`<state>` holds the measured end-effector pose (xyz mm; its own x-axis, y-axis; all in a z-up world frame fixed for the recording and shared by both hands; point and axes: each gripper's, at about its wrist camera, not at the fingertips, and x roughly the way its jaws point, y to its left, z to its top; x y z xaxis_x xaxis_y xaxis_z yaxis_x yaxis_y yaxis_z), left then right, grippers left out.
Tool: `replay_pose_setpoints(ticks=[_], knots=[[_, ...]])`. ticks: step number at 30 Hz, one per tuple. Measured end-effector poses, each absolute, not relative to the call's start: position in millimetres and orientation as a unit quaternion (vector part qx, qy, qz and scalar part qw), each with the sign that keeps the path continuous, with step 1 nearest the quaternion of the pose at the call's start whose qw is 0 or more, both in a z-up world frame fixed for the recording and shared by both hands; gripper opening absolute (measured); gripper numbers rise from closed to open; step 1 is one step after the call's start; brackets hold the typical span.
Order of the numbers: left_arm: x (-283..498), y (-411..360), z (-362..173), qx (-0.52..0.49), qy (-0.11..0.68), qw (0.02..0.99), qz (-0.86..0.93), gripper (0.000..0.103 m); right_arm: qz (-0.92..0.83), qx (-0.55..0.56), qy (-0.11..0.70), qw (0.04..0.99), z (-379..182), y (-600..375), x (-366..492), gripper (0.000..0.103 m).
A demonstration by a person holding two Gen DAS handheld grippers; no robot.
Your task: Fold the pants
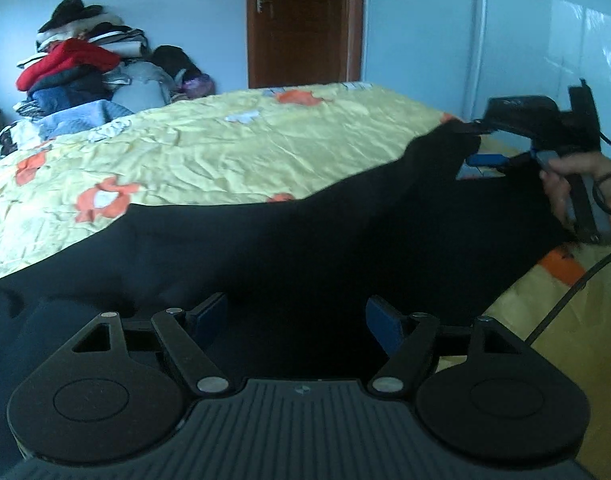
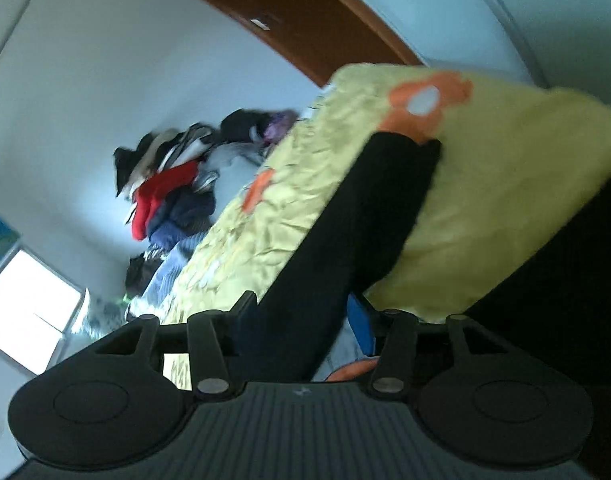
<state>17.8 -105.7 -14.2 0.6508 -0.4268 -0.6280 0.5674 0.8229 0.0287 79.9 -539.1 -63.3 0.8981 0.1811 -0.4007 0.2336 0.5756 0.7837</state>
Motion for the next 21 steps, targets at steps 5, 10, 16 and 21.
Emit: replay_pose_setpoints(ticks=[5, 10, 16, 21], knots=[[23.0, -120.2, -17.4, 0.137, 0.304, 0.900, -0.282, 0.079, -0.007, 0.478, 0.216, 0.851, -72.9, -534.7, 91.9, 0.047], [21.7, -137.4, -22.3, 0.165, 0.292, 0.896, -0.292, 0.080, 0.016, 0.494, 0.188, 0.849, -72.6, -538.5, 100.7, 0.021], [16.0, -153.2, -30.9, 0.201, 0.277, 0.888, -0.308, 0.081, 0.008, 0.528, 0.197, 0.826, -84.8, -545.8, 118.6, 0.023], [18.2, -158.2, -36.5, 0.208, 0.267, 0.888, -0.310, 0.075, -0.009, 0.504, 0.161, 0.848, -67.1, -546.5, 108.3, 0.009]])
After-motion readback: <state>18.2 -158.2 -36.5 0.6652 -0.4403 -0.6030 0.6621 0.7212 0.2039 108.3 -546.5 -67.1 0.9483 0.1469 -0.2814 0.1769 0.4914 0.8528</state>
